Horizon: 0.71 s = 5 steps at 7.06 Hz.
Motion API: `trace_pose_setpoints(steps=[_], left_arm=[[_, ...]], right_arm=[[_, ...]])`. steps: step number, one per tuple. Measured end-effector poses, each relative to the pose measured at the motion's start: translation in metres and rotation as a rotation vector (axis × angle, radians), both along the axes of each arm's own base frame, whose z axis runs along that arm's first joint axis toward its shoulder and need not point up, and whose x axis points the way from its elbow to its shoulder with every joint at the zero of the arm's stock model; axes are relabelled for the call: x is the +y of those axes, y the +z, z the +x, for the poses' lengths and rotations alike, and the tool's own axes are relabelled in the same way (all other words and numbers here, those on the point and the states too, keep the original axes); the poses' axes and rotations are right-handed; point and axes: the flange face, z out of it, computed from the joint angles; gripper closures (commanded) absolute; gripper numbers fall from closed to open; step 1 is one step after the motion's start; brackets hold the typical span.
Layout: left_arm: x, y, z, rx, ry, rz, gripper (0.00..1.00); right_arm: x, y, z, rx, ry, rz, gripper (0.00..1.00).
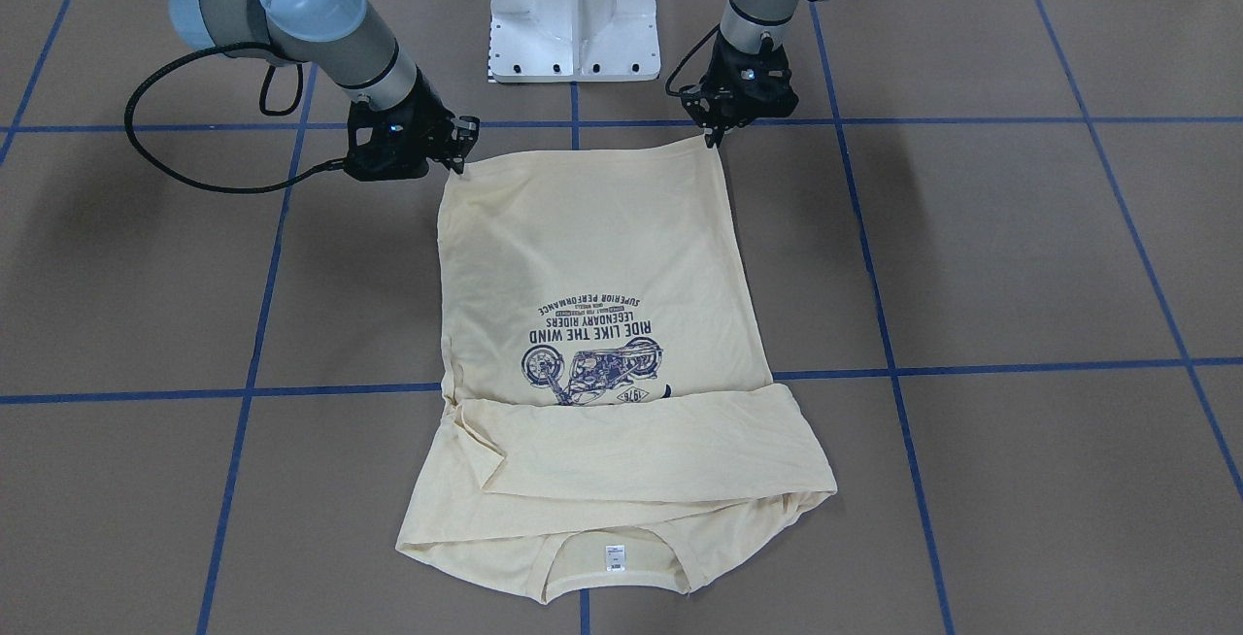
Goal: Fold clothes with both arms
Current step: 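Lift the hem with both grippers and carry it toward the collar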
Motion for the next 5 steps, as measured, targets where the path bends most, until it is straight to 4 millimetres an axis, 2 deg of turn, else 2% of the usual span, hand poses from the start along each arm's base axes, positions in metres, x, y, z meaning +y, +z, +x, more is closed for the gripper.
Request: trace_pose_setpoints(steps=[2,4,5], left_arm=[[0.006,-0.014,-0.007,0.022,0.029,-0.01,1.0],[0.012,-0.025,-0.015,0.05,0.053,-0.017,1.0],[0.023,-0.028,-0.016,0.055,0.084,-0.028,1.0]], right_arm=[[0.017,0.005,0.018,0.004,0.01,-0.071,1.0],[0.057,0.007,0.019,0.011,-0.015,-0.159,1.0],[0.081,0.003,0.012,0.015,-0.034,-0.206,1.0]])
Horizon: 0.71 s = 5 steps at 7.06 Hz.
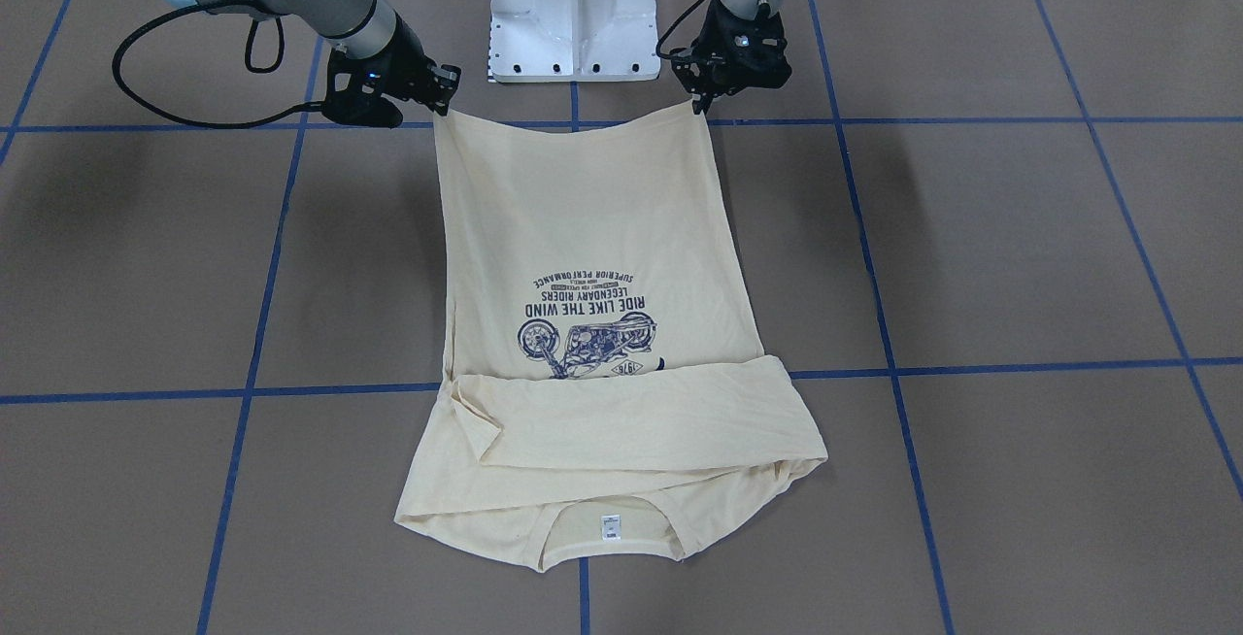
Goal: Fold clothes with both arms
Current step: 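Lift the hem with both grippers and carry it toward the collar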
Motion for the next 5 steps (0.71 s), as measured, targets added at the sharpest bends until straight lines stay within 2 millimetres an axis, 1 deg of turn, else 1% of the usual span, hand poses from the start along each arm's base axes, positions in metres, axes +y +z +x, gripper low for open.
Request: trace_pose_setpoints(steps=[1,2,3,4,5], left_arm=[[0.017,0.0,-0.002,-0.008,0.036,-0.008,1.0],[0.032,0.001,-0.008,-0.026,0.066,-0.014,1.0],[0.045,0.002,-0.014,-0.044,0.091,-0.019,1.0],[0.053,0.001,-0.017,-0.05,0.106,-0.021,1.0],[0.058,-0.002,-0.017,-0.046,0.115,-0.021,1.0]], right_arm=[[0.024,-0.006,-0.007,0.0,-0.021,-0.043,1.0],[0.044,-0.014,-0.01,-0.004,-0.037,-0.077,1.0],[0.058,-0.019,-0.007,-0.008,-0.047,-0.099,1.0],[0.063,-0.018,0.002,-0.008,-0.052,-0.112,1.0],[0.059,-0.016,0.012,-0.008,-0.046,-0.122,1.0]])
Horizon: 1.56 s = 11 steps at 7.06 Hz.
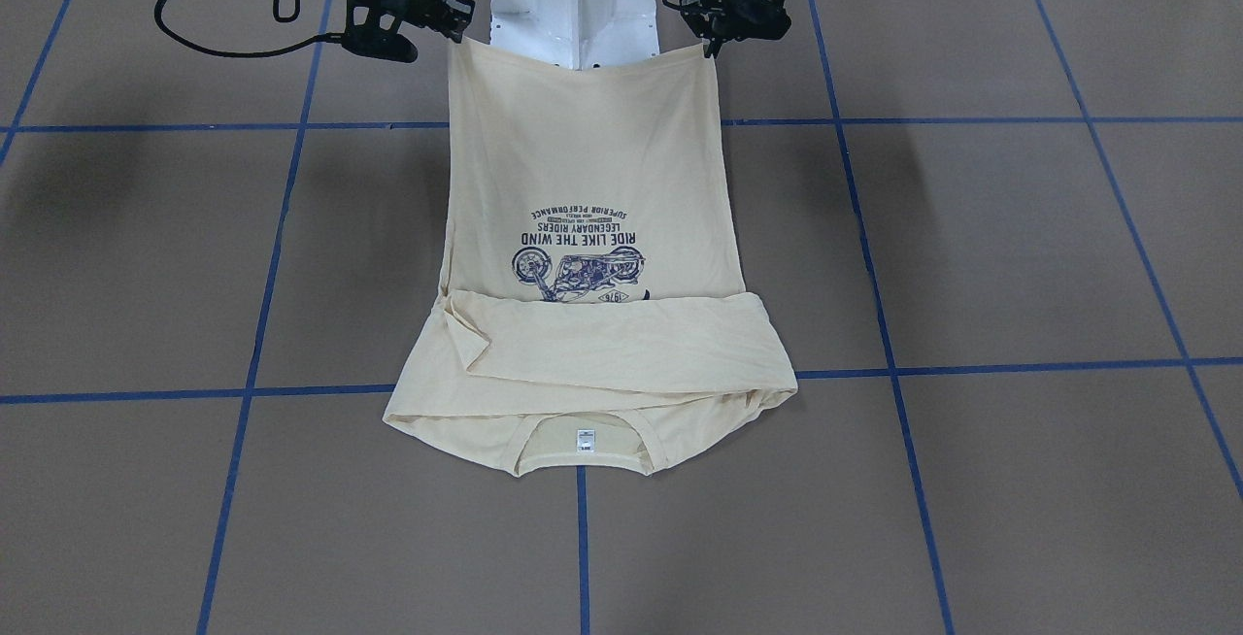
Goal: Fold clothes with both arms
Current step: 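Lift the hem with both grippers and carry it toward the collar, then hold the hem above the collar with both grippers, adjusting its spread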
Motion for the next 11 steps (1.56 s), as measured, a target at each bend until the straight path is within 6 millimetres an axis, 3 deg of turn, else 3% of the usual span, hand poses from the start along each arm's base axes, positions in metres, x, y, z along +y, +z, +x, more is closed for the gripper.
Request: trace_pose_setpoints(steps=[2,3,5,7,9,11], left_arm=[[-0.008,-0.019,-0.009,0.043,-0.018,0.008,1.0],[-0.031,-0.033,-0.018,0.075,-0.051,0.03,1.0],[-0.102,-0.054,-0.049,0.122,-0.107,0.072,1.0],[-0.178,-0.059,-0.075,0.124,-0.175,0.111,1.0],[-0.231,-0.06,-0.094,0.116,-0.234,0.137,1.0],[-0.278,-0.053,-0.097,0.13,-0.286,0.162,1.0]], right_arm=[[-0.031,0.002,0.017,-0.005,0.054,0.007,1.0],[-0.05,0.002,0.024,-0.014,0.084,0.032,1.0],[-0.105,-0.009,0.034,-0.037,0.174,0.076,1.0],[-0.166,-0.03,0.045,-0.056,0.283,0.099,1.0],[-0.216,-0.043,0.072,-0.064,0.383,0.128,1.0],[-0.269,-0.043,0.081,-0.037,0.44,0.189,1.0]])
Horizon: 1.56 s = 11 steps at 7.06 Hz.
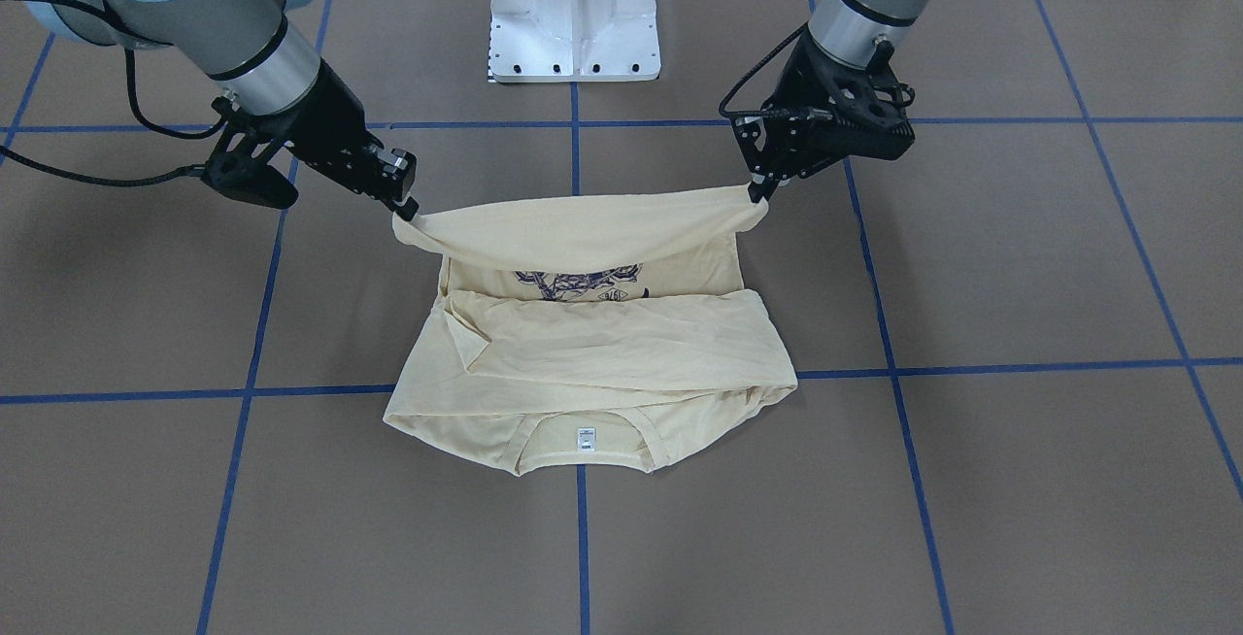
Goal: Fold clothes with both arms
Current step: 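Hold the hem above the collar with both grippers, adjusting its spread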
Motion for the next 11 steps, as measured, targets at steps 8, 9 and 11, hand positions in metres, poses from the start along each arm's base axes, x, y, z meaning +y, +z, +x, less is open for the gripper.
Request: trace_pose_setpoints(steps=[8,9,11], left_arm=[[-0.091,0.034,-0.009,0.086,-0.058,0.045,1.0],[-0.077,0.036,-0.02,0.095,-0.049,0.046,1.0],[-0.059,0.03,-0.033,0.103,-0.034,0.041,1.0]], right_arm=[[-0.134,0.01,-0.013,0.01,0.19,0.12,1.0],[-0.135,0.009,-0.012,0.009,0.191,0.122,1.0],[-0.133,0.005,-0.01,-0.002,0.183,0.127,1.0]])
